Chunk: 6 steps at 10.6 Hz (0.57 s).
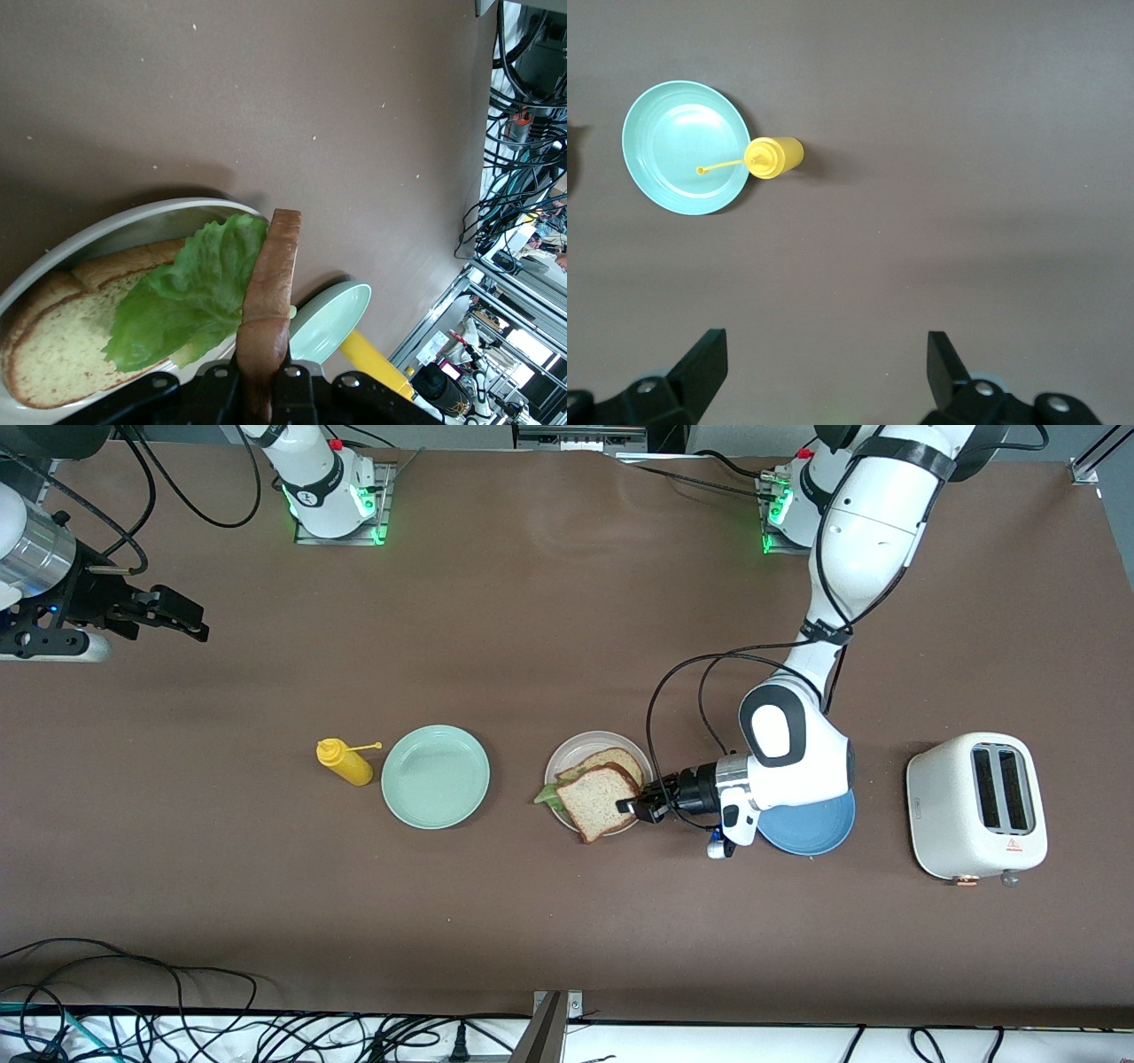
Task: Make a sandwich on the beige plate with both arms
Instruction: 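Release the bread on the lettuce and raise the left gripper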
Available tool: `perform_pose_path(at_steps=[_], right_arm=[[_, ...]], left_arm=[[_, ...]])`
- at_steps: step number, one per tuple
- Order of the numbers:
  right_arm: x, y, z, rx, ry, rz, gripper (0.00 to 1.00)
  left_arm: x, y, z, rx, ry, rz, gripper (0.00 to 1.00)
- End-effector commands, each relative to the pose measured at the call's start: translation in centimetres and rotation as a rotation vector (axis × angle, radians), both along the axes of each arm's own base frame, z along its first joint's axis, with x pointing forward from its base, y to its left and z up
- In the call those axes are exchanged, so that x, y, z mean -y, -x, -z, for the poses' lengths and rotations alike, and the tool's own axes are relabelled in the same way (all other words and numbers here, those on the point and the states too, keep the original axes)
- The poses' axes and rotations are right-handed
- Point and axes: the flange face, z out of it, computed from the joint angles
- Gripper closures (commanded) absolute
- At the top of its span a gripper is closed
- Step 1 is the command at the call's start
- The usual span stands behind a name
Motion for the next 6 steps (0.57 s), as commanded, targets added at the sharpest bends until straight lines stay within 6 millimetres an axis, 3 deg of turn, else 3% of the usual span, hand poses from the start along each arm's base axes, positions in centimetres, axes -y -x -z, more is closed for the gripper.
perform_pose_path(at_steps=[1, 2, 3, 4, 6], right_arm=[[0.1, -0.1, -0.6, -0.002, 0.000, 0.010, 0.00], [0.0, -0.1, -0.6, -0.002, 0.000, 0.010, 0.00], [-0.2, -0.1, -0.6, -0.002, 0.001, 0.010, 0.00], [-0.2, -0.1, -0.6, -0.002, 0.001, 0.010, 0.00], [-0.2, 0.0, -0.6, -0.004, 0.001, 0.010, 0.00]], left_arm=[[0.6, 0.7, 0.0, 0.008, 0.022, -0.013, 1.00], [0.5, 0.7, -0.2, 0.017, 0.015, -0.002, 0.80], [0.1, 0.8, -0.7, 0.045, 0.012, 0.013, 0.05], [-0.6, 1.0, -1.7, 0.092, 0.010, 0.036, 0.00], [-2.1, 1.4, -3.1, 0.156, -0.062, 0.119, 0.00]])
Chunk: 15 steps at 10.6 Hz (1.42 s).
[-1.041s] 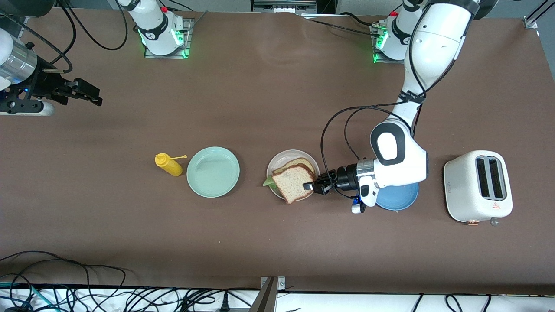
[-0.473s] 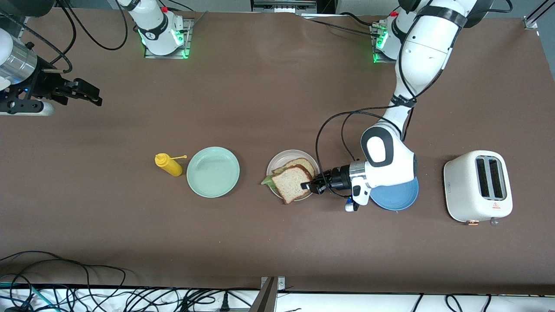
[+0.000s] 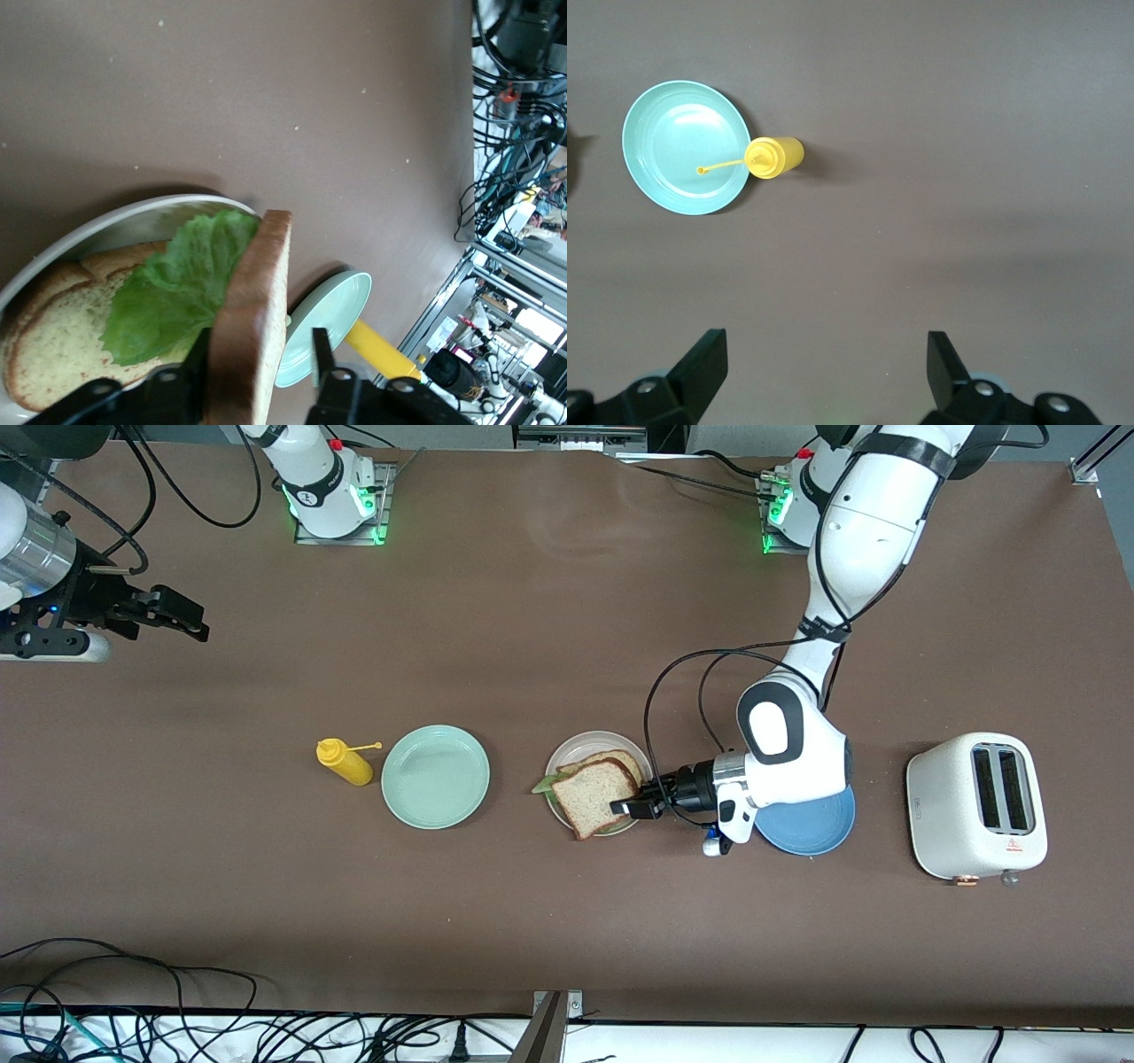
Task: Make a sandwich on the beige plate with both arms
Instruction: 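Release the bread on the lettuce and raise the left gripper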
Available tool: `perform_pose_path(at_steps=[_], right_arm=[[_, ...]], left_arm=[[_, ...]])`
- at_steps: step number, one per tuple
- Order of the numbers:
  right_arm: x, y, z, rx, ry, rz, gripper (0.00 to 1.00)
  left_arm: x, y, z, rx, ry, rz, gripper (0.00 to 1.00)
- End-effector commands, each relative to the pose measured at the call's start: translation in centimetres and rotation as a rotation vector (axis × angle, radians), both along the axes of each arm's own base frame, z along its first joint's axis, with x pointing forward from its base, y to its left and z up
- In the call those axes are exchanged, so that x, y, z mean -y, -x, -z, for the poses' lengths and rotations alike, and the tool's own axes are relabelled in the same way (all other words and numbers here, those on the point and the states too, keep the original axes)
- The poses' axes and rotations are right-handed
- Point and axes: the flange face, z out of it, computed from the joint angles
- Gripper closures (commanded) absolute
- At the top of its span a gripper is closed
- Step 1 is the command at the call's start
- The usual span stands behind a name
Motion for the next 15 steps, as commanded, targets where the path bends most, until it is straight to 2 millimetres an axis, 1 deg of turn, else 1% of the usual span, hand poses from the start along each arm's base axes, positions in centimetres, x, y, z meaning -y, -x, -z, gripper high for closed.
perform_pose_path(at_steps=[1, 2, 3, 4, 6, 7, 9, 10, 11, 12, 14, 15], right_arm=[[-0.2, 0.0, -0.6, -0.002, 0.001, 0.011, 0.00], [-0.2, 0.0, -0.6, -0.004, 0.001, 0.008, 0.00], [-0.2, 0.0, -0.6, -0.002, 0.000, 0.005, 0.00], [-0.2, 0.0, -0.6, -0.002, 0.001, 0.007, 0.00], [-0.2, 0.0, -0.6, -0.002, 0.001, 0.008, 0.00], [-0.2, 0.0, -0.6, -0.002, 0.001, 0.011, 0.00], [-0.3, -0.1, -0.7, 0.009, 0.036, 0.002, 0.00], [-1.6, -0.1, -0.8, 0.024, 0.103, -0.040, 0.00], [-2.2, -0.1, -0.8, 0.026, 0.110, -0.052, 0.00], [-2.2, -0.2, -0.7, 0.026, 0.105, -0.050, 0.00], [-2.1, -0.1, -0.8, 0.026, 0.103, -0.050, 0.00], [-1.9, -0.2, -0.7, 0.024, 0.102, -0.048, 0.00]], left_arm=[[-2.4, 1.0, -2.7, 0.072, -0.083, 0.075, 0.00], [-2.6, 1.2, -3.3, 0.084, -0.106, 0.097, 0.00], [-3.8, 1.0, -3.5, 0.091, -0.125, 0.097, 0.00], [-4.4, 1.0, -3.7, 0.090, -0.132, 0.095, 0.00], [-5.6, 0.6, -5.2, 0.118, -0.152, 0.096, 0.00], [-6.4, 0.4, -5.8, 0.128, -0.201, 0.119, 0.00], [-9.2, -0.3, -7.5, 0.146, -0.357, 0.173, 0.00], [-10.6, -0.3, -7.9, 0.141, -0.413, 0.215, 0.00], [-12.1, -0.4, -8.4, 0.149, -0.465, 0.252, 0.00], [-14.0, -0.7, -8.7, 0.162, -0.529, 0.280, 0.00], [-18.0, -1.2, -10.4, 0.192, -0.659, 0.338, 0.00], [-19.3, -1.3, -11.5, 0.216, -0.735, 0.380, 0.00]])
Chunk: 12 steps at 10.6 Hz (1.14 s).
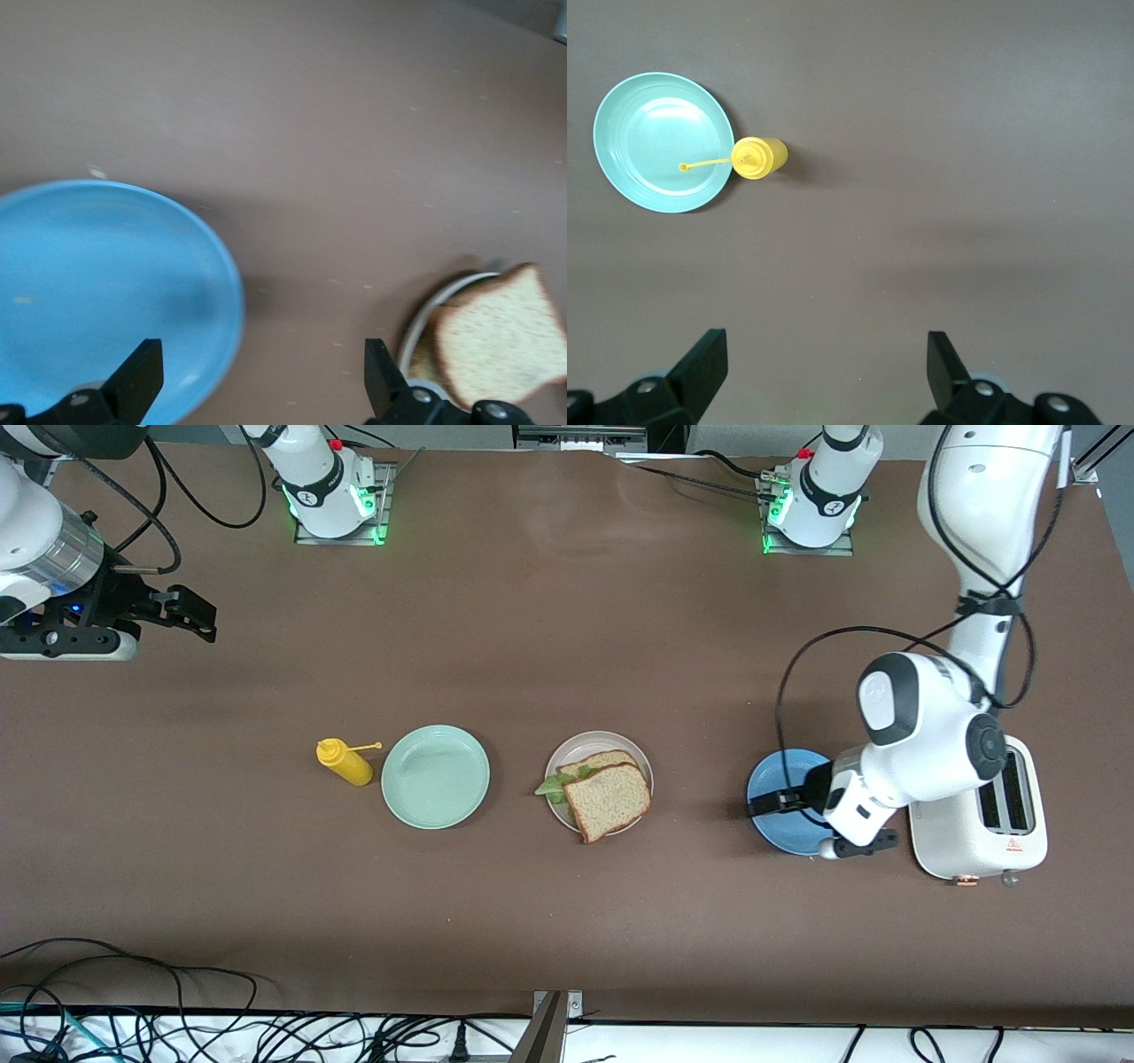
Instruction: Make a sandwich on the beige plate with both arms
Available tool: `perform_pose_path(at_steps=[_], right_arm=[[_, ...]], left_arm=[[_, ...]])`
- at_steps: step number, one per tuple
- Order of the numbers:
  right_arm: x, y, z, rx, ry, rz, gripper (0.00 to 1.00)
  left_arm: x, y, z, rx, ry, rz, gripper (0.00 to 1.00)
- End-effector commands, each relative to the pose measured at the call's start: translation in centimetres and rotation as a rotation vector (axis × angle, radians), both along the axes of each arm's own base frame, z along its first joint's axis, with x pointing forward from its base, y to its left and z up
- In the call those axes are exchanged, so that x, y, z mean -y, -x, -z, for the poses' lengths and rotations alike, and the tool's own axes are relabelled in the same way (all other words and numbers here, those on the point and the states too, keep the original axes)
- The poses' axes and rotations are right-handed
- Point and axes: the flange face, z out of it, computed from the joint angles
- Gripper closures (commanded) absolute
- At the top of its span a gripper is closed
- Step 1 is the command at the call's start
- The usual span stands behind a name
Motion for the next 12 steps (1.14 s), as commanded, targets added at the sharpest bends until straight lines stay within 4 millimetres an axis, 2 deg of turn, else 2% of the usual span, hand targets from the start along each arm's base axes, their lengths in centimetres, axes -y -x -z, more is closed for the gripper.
perform_pose_path(at_steps=[1, 5, 7, 8, 10, 12], right_arm=[[0.2, -0.2, -0.6, 0.009, 0.001, 0.013, 0.00], [0.2, -0.1, -0.6, 0.003, -0.008, 0.014, 0.00], [0.2, -0.1, -0.6, 0.003, -0.008, 0.016, 0.00], [0.2, -0.1, -0.6, 0.003, -0.008, 0.013, 0.00], [0.0, -0.1, -0.6, 0.004, -0.007, 0.016, 0.00], [0.2, -0.1, -0.6, 0.000, -0.008, 0.008, 0.00]], left_arm=[[-3.1, 0.8, -3.1, 0.021, -0.152, 0.077, 0.00], [-6.4, 1.1, -9.1, 0.053, -0.349, 0.161, 0.00], [-6.9, 1.8, -11.6, 0.056, -0.390, 0.200, 0.00], [-7.0, 2.4, -12.8, 0.048, -0.393, 0.243, 0.00], [-8.8, 4.3, -16.2, 0.006, -0.393, 0.319, 0.00], [-9.7, 6.2, -19.7, -0.007, -0.417, 0.324, 0.00]])
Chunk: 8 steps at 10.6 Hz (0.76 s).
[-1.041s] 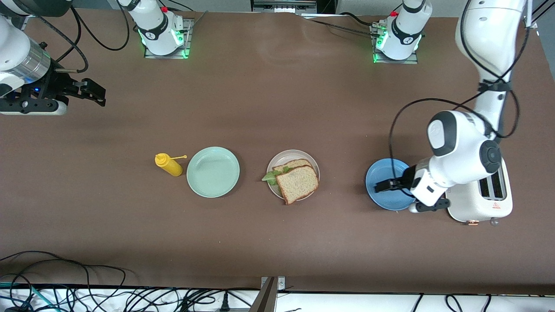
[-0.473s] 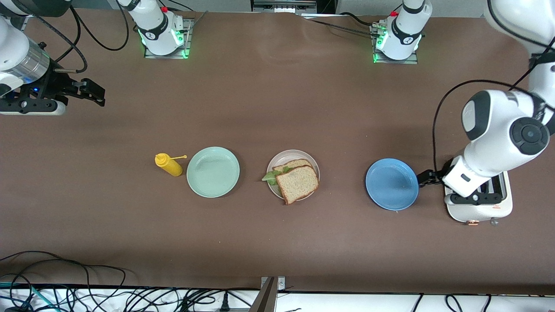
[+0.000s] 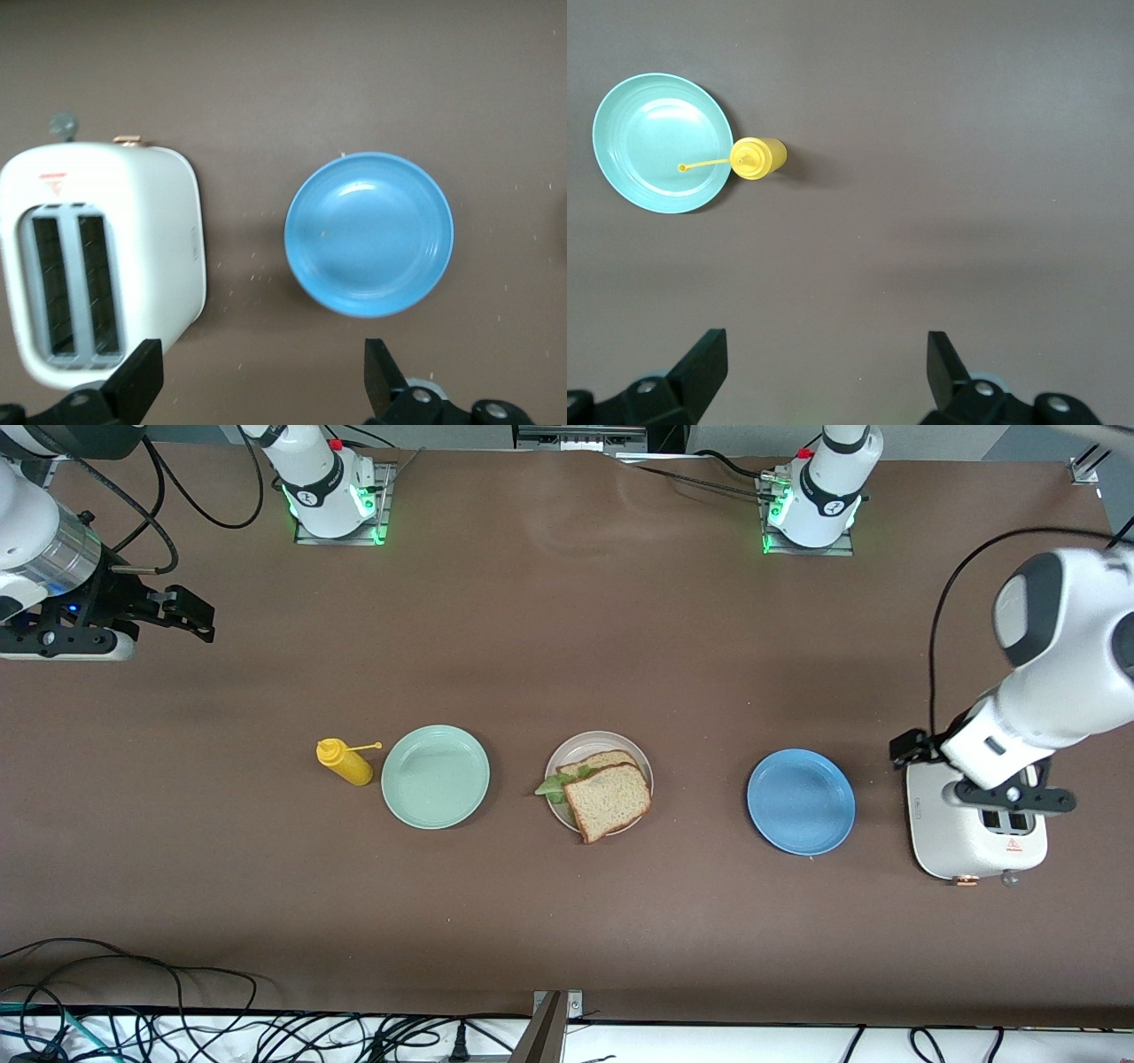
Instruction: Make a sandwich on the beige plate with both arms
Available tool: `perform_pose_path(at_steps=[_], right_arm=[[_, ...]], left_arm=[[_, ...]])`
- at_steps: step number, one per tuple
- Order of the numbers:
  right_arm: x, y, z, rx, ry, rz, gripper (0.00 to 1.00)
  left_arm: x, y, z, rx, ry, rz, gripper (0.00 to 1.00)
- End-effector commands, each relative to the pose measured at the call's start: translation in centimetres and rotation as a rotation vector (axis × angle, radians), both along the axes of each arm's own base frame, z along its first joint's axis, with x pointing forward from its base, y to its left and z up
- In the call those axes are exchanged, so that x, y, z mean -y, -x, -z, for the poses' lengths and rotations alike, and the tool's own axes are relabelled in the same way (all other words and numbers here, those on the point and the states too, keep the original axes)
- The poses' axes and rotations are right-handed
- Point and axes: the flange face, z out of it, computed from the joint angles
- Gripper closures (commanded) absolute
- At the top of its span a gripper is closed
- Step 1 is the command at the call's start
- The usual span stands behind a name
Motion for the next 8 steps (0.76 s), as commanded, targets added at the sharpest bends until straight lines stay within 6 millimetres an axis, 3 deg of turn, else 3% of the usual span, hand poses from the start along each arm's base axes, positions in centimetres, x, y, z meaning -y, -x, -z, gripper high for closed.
perform_pose_path(at_steps=[1, 8], right_arm=[[0.1, -0.1, -0.6, 0.003, -0.007, 0.003, 0.00], [0.3, -0.1, -0.6, 0.003, -0.039, 0.016, 0.00]], left_arm=[[-0.9, 2.5, -4.6, 0.006, -0.055, 0.034, 0.00], [-1.7, 8.0, -12.3, -0.017, 0.031, -0.019, 0.00]])
